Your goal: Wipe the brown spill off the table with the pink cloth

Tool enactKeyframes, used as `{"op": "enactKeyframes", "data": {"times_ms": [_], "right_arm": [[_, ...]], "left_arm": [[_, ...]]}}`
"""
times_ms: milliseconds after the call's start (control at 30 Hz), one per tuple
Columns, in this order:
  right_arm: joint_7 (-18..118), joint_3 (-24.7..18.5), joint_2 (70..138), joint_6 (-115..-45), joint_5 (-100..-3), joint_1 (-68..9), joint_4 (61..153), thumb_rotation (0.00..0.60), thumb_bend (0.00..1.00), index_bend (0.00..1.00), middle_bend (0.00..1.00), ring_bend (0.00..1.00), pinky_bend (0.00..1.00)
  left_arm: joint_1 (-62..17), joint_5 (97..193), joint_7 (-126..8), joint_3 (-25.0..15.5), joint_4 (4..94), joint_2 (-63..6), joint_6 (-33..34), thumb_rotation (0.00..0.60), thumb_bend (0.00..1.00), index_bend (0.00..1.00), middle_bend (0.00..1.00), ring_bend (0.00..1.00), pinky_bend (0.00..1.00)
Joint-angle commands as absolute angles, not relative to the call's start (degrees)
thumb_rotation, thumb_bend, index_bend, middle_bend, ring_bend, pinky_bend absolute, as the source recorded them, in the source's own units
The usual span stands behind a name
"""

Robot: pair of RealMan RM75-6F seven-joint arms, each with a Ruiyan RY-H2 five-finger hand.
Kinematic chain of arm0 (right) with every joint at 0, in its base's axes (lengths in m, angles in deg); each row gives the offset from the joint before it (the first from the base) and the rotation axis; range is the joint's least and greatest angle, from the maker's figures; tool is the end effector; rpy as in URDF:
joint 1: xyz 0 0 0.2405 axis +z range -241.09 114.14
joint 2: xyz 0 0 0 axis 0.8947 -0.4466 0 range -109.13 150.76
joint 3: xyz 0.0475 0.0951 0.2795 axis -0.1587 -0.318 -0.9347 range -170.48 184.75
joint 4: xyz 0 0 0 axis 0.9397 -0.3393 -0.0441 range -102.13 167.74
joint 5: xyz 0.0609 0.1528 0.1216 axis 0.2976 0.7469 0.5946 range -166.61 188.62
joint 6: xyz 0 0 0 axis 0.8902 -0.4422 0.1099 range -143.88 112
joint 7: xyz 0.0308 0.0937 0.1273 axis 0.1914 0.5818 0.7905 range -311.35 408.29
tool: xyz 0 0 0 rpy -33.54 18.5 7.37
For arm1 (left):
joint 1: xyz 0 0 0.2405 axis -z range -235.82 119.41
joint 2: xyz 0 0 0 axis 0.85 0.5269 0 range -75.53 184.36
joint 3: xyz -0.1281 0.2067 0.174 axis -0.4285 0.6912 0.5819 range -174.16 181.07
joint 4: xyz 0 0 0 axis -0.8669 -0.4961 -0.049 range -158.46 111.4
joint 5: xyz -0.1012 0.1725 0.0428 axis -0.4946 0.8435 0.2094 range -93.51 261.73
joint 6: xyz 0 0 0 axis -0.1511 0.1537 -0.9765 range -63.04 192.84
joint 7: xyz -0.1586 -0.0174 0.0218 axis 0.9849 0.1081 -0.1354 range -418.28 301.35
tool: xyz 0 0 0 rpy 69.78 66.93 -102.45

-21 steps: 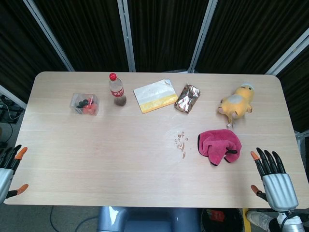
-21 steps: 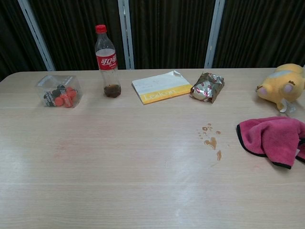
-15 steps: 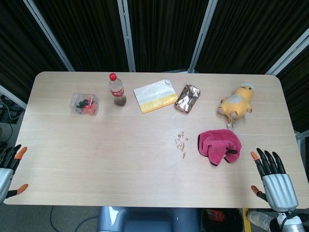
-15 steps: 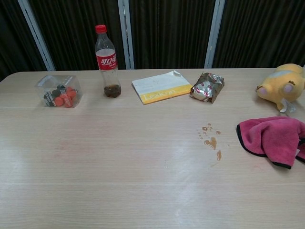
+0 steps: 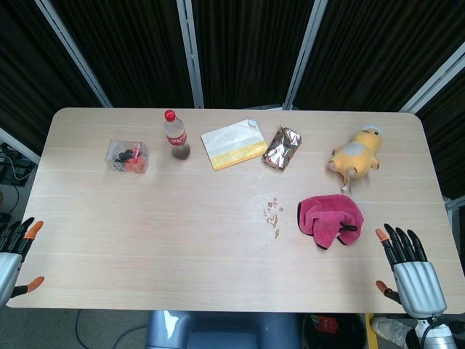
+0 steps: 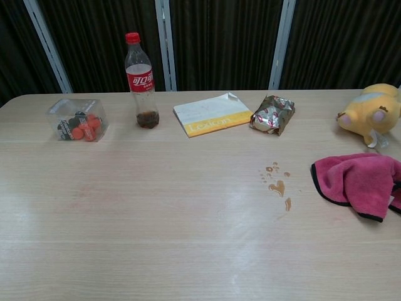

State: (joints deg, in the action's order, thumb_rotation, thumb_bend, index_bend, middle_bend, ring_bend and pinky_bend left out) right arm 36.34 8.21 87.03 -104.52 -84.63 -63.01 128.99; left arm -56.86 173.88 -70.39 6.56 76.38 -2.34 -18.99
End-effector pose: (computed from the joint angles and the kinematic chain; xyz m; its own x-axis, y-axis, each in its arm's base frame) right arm -0.3216 -0.1590 0.1549 0.4971 -0.0181 0.8675 -0.8634 -0.1099 0.4924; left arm -0.3395 0.1560 0.1941 0.5743 0.1454 0.8056 0.8170 -0.0392 -0.5754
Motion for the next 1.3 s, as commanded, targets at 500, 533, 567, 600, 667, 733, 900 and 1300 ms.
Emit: {"op": "enactKeyframes", "data": {"times_ms": [500, 533, 567, 600, 667, 733, 900, 1300], "right_arm": [[22.4, 1.2, 96.4, -86.0, -69.6, -51.2, 132.5, 0.600, 0.00, 0.07, 0.00, 0.00, 0.10], [21.7, 0.7, 97.3, -85.4, -68.5, -50.6, 132.1, 0.600, 0.00, 0.07, 0.00, 0.00, 0.11], [20.6, 0.0, 98.5, -84.7, -67.1, -49.9, 131.5, 0.600, 0.00, 0.08, 0.00, 0.00, 0.12], [19.4, -0.7, 99.6, -84.1, -65.6, -49.1, 130.8, 0.600, 0.00, 0.09, 0.01, 0.00, 0.13], [17.7, -1.9, 101.5, -83.1, -63.0, -47.8, 129.2, 0.600, 0.01, 0.11, 0.02, 0.00, 0.13], [16.1, -3.3, 103.4, -82.2, -60.0, -46.3, 127.3, 0.600, 0.03, 0.13, 0.04, 0.00, 0.13], [14.2, -6.1, 106.0, -80.4, -54.1, -43.5, 123.1, 0.600, 0.09, 0.19, 0.11, 0.00, 0.17], [11.7, -7.2, 110.5, -78.1, -42.1, -39.6, 114.6, 0.600, 0.20, 0.24, 0.14, 0.01, 0.18]], "left_arm": [[-56.9, 173.9, -70.3, 6.5, 76.4, -2.4, -19.2, 0.600, 0.00, 0.00, 0.00, 0.00, 0.00], [-56.8, 173.8, -70.2, 6.5, 76.4, -2.4, -19.1, 0.600, 0.00, 0.00, 0.00, 0.00, 0.00], [-56.8, 173.8, -70.1, 6.5, 76.5, -2.4, -19.0, 0.600, 0.00, 0.00, 0.00, 0.00, 0.00], [-56.8, 173.7, -70.0, 6.5, 76.5, -2.3, -18.9, 0.600, 0.00, 0.00, 0.00, 0.00, 0.00], [-56.7, 173.5, -69.8, 6.6, 76.5, -2.3, -18.6, 0.600, 0.00, 0.00, 0.00, 0.00, 0.00], [-56.6, 173.3, -69.6, 6.6, 76.5, -2.2, -18.2, 0.600, 0.00, 0.00, 0.00, 0.00, 0.00], [-56.2, 172.6, -69.2, 6.5, 76.6, -2.0, -17.4, 0.600, 0.00, 0.00, 0.00, 0.00, 0.00], [-56.0, 171.9, -69.1, 6.6, 77.2, -1.7, -16.8, 0.600, 0.00, 0.00, 0.00, 0.00, 0.00]]}}
